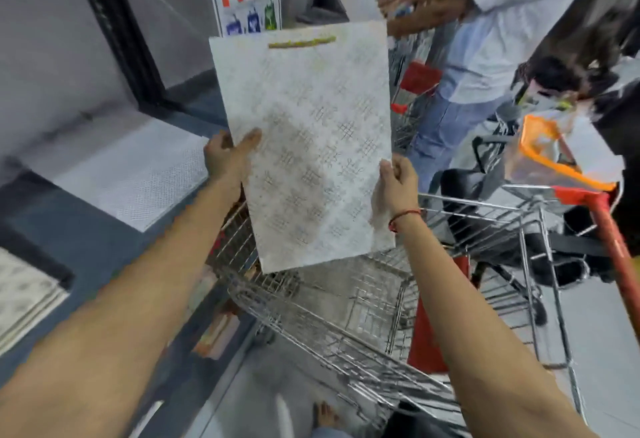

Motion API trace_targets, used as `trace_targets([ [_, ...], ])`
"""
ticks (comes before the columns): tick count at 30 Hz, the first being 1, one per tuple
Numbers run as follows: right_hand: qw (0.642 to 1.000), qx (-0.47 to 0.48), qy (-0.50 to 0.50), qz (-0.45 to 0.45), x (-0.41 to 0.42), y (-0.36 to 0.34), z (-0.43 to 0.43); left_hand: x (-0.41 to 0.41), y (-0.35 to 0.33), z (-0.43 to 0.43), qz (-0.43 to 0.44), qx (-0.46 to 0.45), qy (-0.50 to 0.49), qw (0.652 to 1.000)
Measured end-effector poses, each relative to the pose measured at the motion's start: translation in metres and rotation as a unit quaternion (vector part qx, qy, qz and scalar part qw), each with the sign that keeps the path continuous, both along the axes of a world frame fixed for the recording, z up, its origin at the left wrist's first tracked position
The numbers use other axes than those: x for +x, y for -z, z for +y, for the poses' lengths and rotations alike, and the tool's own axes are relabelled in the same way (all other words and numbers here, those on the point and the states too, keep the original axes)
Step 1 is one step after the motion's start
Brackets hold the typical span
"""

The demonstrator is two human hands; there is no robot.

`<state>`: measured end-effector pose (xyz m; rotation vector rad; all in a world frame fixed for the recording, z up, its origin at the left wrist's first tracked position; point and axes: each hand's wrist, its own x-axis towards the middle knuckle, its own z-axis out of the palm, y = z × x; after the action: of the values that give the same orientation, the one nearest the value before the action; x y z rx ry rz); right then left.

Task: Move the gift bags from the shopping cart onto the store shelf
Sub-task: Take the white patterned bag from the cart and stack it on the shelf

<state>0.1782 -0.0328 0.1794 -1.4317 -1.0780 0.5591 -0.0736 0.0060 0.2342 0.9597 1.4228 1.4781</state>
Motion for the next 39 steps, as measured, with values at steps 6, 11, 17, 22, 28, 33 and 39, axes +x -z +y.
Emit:
trace_targets([
  [6,0.997,-0.006,-0.024,0.067,-0.044,-0.011,0.002,-0.037,-0.013,-0.024,0.0,0.032,0.006,0.999],
  [11,0.992,-0.007,-0.081,0.099,-0.085,-0.008,0.007,-0.073,0.028,-0.049,0.059,0.017,-0.034,0.998],
  [17,0.981,-0.008,-0.166,0.1,-0.148,0.005,0.02,-0.12,0.058,-0.077,0.077,-0.011,-0.186,0.979],
  [22,0.955,-0.042,-0.292,0.017,-0.188,0.012,0.036,-0.157,0.051,-0.078,0.015,-0.011,-0.294,0.956],
  [28,0.926,-0.119,-0.35,-0.074,-0.211,0.022,0.066,-0.204,0.035,-0.053,-0.017,-0.034,-0.358,0.933],
  [33,0.912,-0.138,-0.359,-0.14,-0.232,0.008,0.115,-0.238,0.028,-0.022,0.034,-0.08,-0.339,0.937],
  [39,0.941,-0.143,-0.293,-0.091,-0.257,-0.012,0.179,-0.236,0.046,-0.004,0.113,-0.196,-0.224,0.948],
])
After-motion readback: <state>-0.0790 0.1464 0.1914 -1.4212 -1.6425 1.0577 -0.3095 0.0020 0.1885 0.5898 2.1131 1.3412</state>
